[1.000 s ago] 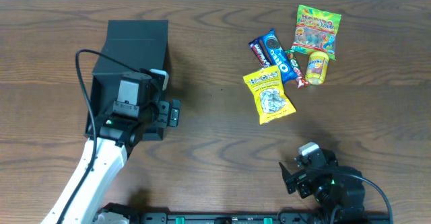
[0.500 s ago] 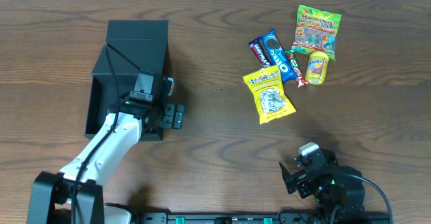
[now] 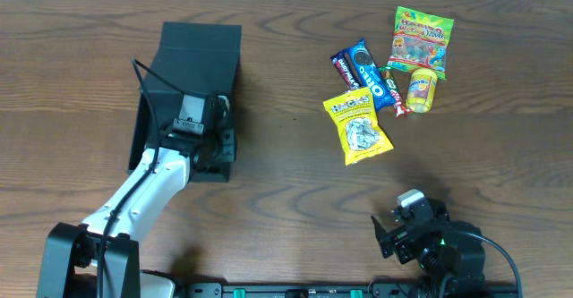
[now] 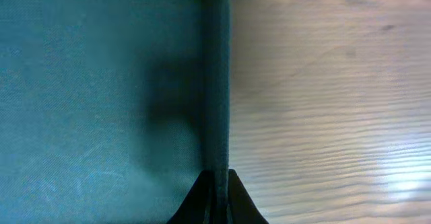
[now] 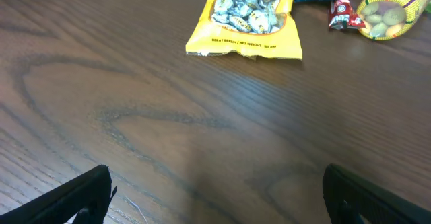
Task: Pack container
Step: 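Push the black box lid upright with the left gripper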
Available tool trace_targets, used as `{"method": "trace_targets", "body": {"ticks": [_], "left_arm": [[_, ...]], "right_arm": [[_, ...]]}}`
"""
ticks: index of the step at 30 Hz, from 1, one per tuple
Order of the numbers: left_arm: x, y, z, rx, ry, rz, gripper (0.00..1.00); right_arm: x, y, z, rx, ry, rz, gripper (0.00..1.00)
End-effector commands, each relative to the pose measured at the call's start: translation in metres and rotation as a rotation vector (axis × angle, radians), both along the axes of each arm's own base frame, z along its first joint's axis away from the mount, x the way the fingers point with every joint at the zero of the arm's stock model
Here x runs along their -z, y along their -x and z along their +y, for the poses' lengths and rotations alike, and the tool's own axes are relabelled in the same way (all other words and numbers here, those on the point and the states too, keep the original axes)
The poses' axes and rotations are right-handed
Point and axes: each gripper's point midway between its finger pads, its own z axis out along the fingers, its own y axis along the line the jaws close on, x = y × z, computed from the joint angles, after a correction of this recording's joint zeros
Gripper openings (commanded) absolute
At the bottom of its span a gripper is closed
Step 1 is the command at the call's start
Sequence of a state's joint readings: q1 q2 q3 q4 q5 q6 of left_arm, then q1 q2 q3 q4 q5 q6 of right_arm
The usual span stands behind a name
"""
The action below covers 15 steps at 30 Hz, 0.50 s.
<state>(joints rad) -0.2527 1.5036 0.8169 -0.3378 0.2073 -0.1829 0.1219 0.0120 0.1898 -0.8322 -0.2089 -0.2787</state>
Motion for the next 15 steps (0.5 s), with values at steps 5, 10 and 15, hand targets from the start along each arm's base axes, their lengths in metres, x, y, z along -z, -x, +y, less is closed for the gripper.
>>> {"method": "trace_targets", "body": {"ticks": [5,10,15], "left_arm": [[-0.02,-0.008,-0.05,-0.018,0.181,-0.029,0.05],[-0.036,-0.013,-0.089,-0.037,0.188,-0.11,0.06],[-0.057,-0.016,-0.126,-0.078,0.244,-0.141,0.05]], "right_arm": [[0.0,-0.001,-0.001,-0.003,0.009,-0.008,0.99],[0.0,-0.001,-0.001,-0.003,0.009,-0.008,0.99],[0.0,-0.001,-0.001,-0.003,0.009,-0.008,0.99]]}}
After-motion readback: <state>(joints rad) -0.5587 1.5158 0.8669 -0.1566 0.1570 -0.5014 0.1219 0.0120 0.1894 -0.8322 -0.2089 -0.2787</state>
